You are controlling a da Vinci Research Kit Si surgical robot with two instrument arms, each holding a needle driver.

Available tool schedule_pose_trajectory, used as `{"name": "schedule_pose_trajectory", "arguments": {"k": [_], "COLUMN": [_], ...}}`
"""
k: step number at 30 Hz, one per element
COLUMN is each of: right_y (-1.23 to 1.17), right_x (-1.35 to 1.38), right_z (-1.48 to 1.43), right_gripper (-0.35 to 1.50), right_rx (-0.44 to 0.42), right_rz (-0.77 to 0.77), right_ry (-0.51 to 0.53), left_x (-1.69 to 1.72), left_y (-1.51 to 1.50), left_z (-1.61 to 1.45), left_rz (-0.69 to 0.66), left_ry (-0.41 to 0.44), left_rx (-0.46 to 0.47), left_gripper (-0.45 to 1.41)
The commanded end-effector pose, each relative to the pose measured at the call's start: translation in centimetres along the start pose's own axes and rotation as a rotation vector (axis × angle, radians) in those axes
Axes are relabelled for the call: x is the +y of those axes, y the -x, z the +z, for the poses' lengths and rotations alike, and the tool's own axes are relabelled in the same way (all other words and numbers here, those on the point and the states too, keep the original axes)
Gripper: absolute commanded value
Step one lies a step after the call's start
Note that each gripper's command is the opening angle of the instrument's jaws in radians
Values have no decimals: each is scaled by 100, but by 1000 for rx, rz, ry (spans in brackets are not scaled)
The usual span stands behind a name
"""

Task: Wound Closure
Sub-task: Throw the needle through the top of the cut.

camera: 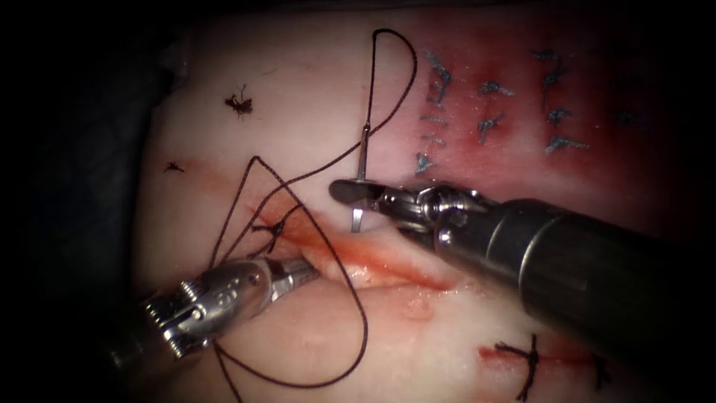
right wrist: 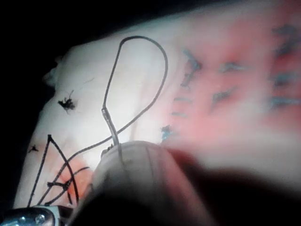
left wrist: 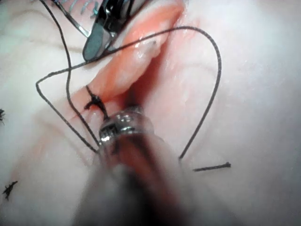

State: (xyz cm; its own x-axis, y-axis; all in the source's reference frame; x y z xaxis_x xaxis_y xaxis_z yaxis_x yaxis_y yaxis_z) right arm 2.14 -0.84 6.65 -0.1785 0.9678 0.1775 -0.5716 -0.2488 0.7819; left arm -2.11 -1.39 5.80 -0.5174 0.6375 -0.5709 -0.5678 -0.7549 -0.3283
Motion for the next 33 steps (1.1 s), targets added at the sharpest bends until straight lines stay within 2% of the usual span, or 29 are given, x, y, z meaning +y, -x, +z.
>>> {"name": "schedule_pose_trajectory", "arguments": {"k": [1,12,26,28,31,33], "right_y": [-2,6,33,31,19,7], "right_x": [2,1,-4,-4,0,4], "right_z": [3,2,4,7,9,11], "right_gripper": [-35,-35,-35,-35,-35,32], "right_rx": [-4,11,-19,1,42,77], "right_rz": [-6,-4,-4,5,-109,-220], "right_ry": [7,17,-21,-41,-74,-67], "left_x": [-2,1,1,2,3,4], "left_y": [-2,-4,-5,-6,-6,-5], "left_z": [9,8,4,4,4,3], "left_rz": [2,5,14,20,19,19], "left_ry": [1,2,7,6,8,9], "left_rx": [3,2,2,1,2,2], "left_gripper": [-35,-35,-35,-35,-35,-35]}}
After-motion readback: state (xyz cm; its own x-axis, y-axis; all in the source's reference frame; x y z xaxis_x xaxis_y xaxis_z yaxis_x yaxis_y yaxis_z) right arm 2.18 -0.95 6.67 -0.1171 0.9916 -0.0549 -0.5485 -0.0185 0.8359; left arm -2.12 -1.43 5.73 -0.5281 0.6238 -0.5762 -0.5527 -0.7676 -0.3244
